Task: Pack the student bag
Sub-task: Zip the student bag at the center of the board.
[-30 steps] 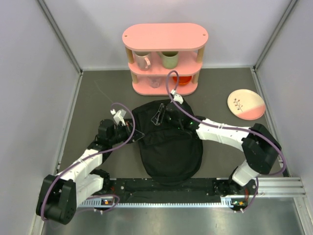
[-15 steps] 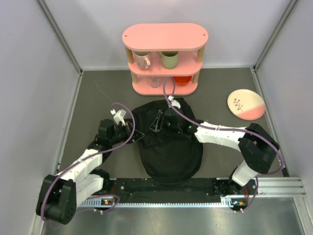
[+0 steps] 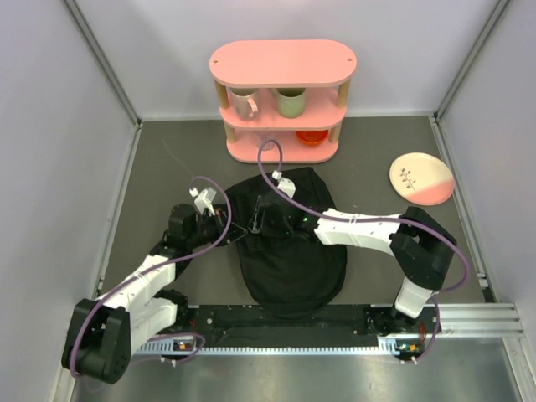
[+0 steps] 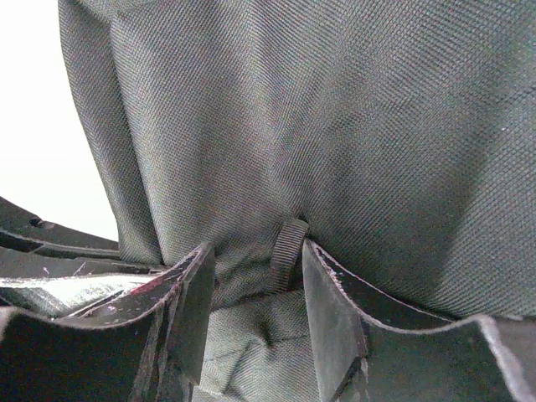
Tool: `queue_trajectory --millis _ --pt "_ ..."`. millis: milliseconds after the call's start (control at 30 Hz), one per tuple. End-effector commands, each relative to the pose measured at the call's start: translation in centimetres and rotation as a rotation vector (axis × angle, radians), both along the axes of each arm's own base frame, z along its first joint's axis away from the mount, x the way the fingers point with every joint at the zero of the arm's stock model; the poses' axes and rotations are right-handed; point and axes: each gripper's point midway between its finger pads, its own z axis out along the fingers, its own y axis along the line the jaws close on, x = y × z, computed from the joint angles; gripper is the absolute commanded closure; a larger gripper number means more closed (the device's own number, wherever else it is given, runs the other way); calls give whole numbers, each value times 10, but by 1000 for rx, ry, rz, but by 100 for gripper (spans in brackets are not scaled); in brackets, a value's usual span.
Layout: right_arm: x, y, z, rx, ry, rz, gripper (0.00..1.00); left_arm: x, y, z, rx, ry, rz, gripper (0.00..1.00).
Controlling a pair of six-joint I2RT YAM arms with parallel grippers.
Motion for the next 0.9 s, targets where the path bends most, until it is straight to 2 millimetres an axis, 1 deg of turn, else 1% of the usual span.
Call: queue_trajectory --millis 0,33,67,133,200,267,367,500,533,600,633,700,733,767,833,867 --pt "-7 -25 -33 -208 23 -62 53 1 -7 19 -37 -64 -43 100" --pt "-7 -25 -35 -220 27 -60 53 1 -7 20 -38 -65 -43 100" --pt "-8 -25 -42 -235 39 -54 55 1 -7 19 -38 -63 -42 100" --pt "-10 -22 -47 -240 52 -37 58 0 -7 18 -38 -63 -42 100" --pt "-12 -20 -57 -252 71 -27 75 -1 -6 18 -39 -62 -38 100" --pt "-10 -18 -57 -253 65 -28 88 -1 -6 19 -42 -67 -33 100" --pt "-2 -19 -49 -257 27 -47 100 -3 -5 16 -40 -61 -31 100" --pt "12 -25 -25 -263 -70 -58 100 -6 -4 12 -28 -53 -37 100" --pt "16 -30 -11 -256 -108 -77 100 -5 -3 11 -19 -59 -37 100" --pt "21 -36 1 -255 -150 -80 100 -6 -2 9 -5 -51 -36 100" --pt "24 -41 12 -241 -166 -86 100 -7 -1 8 3 -57 -37 100" --pt "30 -49 21 -254 -199 -90 100 -7 1 6 17 -52 -31 100" --pt "33 -57 22 -270 -211 -105 100 -7 2 6 23 -55 -31 100" --pt "34 -61 30 -269 -227 -114 100 -7 2 5 27 -55 -30 100" --pt "36 -75 31 -317 -246 -127 100 -6 3 5 35 -57 -26 100" --pt "38 -79 37 -314 -257 -136 100 -6 4 5 36 -56 -24 100"
